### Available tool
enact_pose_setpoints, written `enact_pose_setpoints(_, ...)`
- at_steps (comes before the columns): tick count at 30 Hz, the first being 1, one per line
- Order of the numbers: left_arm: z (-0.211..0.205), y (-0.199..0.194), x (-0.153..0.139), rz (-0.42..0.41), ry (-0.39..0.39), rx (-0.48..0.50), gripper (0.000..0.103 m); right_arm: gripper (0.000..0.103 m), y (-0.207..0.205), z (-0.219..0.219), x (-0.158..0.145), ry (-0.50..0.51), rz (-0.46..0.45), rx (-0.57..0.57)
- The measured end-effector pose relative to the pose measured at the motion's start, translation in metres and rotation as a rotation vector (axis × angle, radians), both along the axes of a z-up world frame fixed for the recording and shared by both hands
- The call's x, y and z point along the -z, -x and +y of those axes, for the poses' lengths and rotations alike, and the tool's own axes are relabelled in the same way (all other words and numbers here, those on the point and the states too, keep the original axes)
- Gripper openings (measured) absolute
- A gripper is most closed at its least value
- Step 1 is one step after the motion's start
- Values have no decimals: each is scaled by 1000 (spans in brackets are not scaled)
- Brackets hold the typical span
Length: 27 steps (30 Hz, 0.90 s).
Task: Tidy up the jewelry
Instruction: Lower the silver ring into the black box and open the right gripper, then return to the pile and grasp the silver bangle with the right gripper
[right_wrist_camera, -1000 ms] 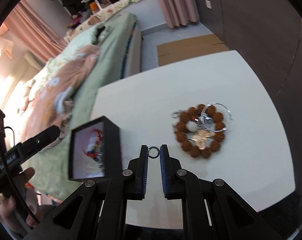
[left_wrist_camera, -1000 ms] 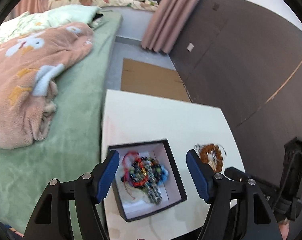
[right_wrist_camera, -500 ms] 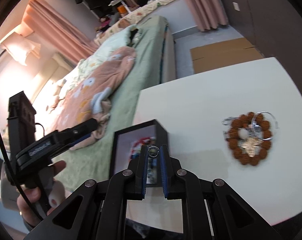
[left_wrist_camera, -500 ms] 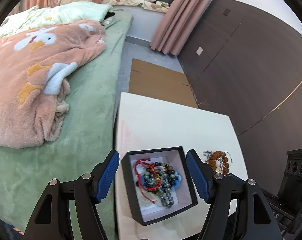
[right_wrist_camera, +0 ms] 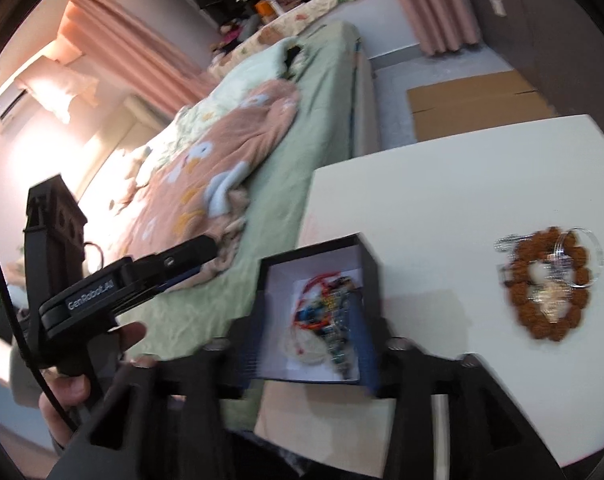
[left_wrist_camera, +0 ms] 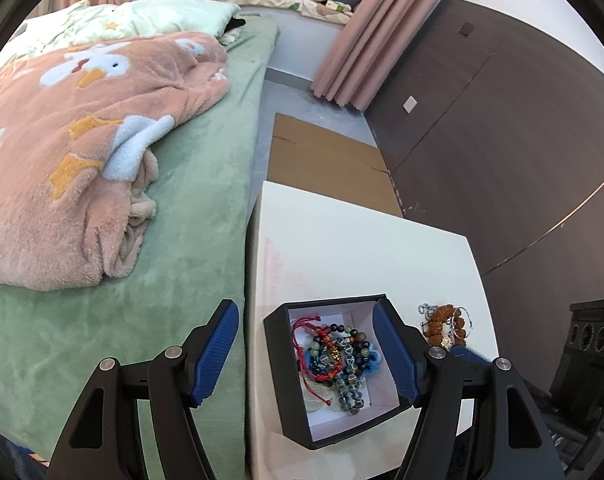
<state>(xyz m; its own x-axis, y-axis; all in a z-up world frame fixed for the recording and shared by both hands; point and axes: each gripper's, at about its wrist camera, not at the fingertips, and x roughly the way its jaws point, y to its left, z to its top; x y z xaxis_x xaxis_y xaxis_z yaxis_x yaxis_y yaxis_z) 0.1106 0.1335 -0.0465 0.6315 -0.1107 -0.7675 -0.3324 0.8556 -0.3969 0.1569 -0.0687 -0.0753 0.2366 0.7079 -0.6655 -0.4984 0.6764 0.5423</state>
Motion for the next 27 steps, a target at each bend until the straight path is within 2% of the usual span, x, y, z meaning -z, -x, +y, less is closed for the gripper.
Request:
enact_pose_setpoints(8, -14, -10, 0, -3, 10, 34, 70, 56, -14, -46, -3, 5, 28, 95)
enact_pose_setpoints(15, -55, -23, -5, -31, -25, 133, 70, 56, -24, -93, -8, 11, 47, 204)
enact_pose_setpoints(20, -87, -35, -1, -18, -54, 205, 70, 56, -31, -126, -8, 40, 61, 278)
enact_pose_setpoints(22, -100, -40, 2, -16, -58, 234, 70, 64, -33, -138, -6, 38, 76, 295)
enact_pose_setpoints(23, -104, -43, 2, -17, -58, 244, 70, 76, -34, -146, -5, 38, 84, 313)
enact_pose_setpoints(24, -109, -45, 3, -19, -58, 253, 70, 83, -34, -151, -4, 37, 85, 325)
enact_pose_setpoints(27, -121, -50, 4, -31, -54, 272, 70, 83, -36, -166, -2, 27, 99, 351)
